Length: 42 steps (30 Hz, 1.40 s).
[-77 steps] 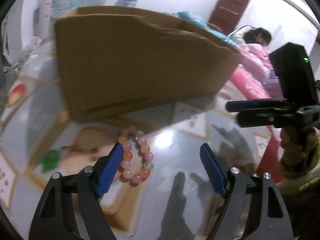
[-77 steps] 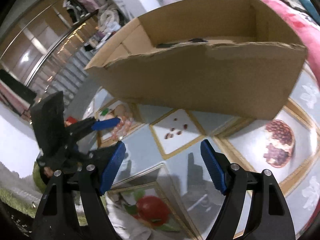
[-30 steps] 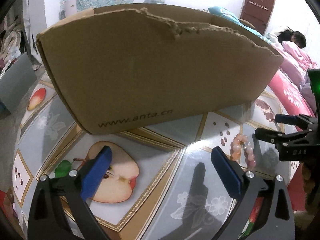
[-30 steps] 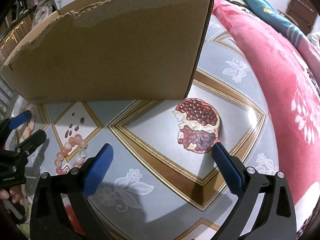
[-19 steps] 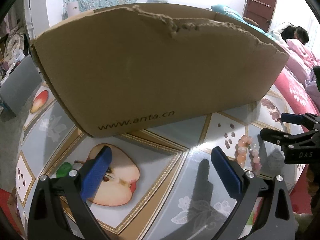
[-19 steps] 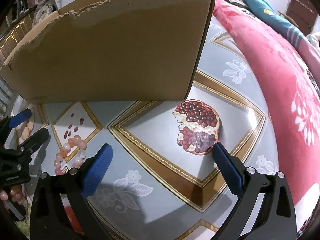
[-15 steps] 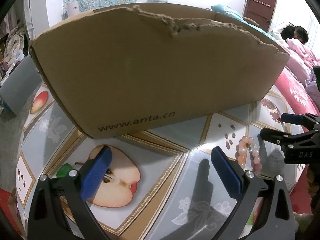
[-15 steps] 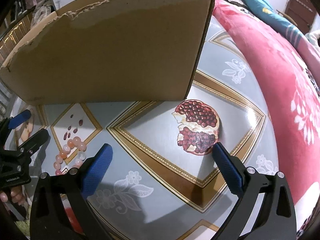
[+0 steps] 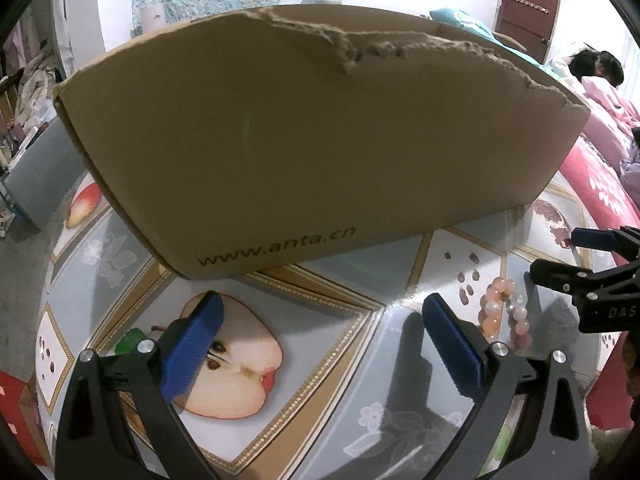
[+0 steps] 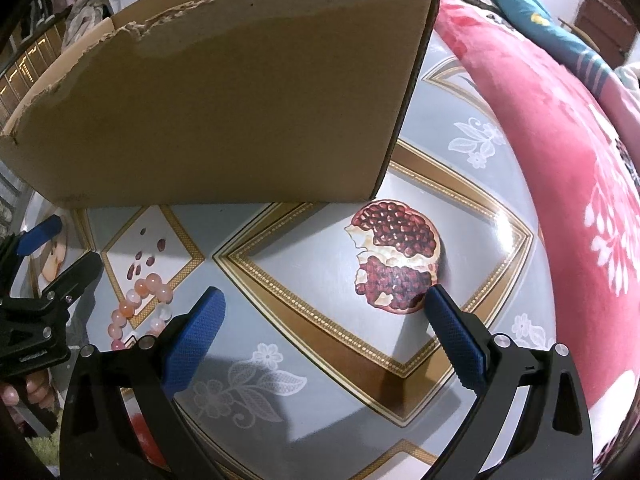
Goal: Organize jewelry
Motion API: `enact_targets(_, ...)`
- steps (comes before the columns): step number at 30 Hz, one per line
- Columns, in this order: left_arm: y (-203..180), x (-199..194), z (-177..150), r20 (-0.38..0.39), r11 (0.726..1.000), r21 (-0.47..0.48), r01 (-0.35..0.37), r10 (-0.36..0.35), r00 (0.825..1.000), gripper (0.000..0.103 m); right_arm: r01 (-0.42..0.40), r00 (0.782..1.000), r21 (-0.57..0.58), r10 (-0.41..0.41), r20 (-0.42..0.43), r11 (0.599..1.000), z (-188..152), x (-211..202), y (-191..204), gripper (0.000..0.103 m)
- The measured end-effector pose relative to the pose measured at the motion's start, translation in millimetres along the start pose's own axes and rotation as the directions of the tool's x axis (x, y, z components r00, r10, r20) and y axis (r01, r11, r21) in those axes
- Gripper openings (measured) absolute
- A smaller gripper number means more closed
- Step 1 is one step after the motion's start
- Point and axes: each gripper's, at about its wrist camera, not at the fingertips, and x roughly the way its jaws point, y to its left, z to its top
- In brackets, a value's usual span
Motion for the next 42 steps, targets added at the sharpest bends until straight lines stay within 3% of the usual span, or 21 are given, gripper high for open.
enact_targets(42, 0, 5, 10, -0.027, 0.999, 0.012, -0.032, 0.032, 0.999, 0.098, 0.046, 0.998, 0.097, -0.042, -0.044, 0.994, 16, 6, 0, 0.095)
